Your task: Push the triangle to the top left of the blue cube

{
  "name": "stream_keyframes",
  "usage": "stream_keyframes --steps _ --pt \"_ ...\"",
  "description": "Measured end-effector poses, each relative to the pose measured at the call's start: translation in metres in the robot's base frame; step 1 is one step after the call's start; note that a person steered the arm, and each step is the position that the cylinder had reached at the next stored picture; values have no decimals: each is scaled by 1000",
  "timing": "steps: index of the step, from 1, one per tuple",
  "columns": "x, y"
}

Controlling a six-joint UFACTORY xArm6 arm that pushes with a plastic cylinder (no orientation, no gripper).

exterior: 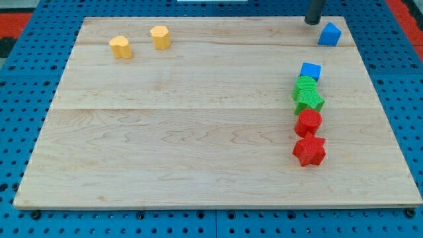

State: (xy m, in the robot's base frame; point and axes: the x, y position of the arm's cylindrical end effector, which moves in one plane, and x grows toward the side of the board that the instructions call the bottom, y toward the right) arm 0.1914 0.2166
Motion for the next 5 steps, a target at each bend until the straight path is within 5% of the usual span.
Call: stream_keyframes --steps 2,5 --pt "28 58" --pt "38 -4"
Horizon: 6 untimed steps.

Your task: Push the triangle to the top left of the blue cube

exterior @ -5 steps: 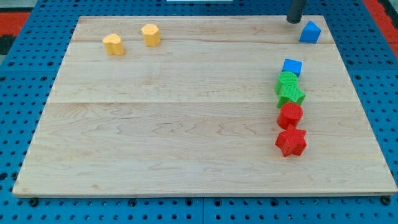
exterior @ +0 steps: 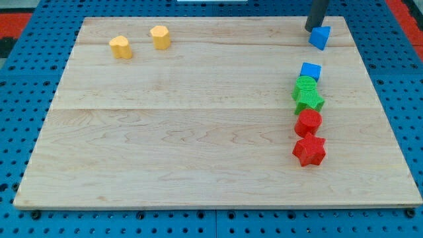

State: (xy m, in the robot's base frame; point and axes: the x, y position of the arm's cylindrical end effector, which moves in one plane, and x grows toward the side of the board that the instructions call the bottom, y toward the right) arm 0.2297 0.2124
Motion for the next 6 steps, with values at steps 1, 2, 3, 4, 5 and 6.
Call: stream_keyframes --steps 1,2,3,4,5,6 --pt "-3 30" --pt "8 59" --pt "11 45" --pt "15 24" --pt "41 2" --pt "55 -29"
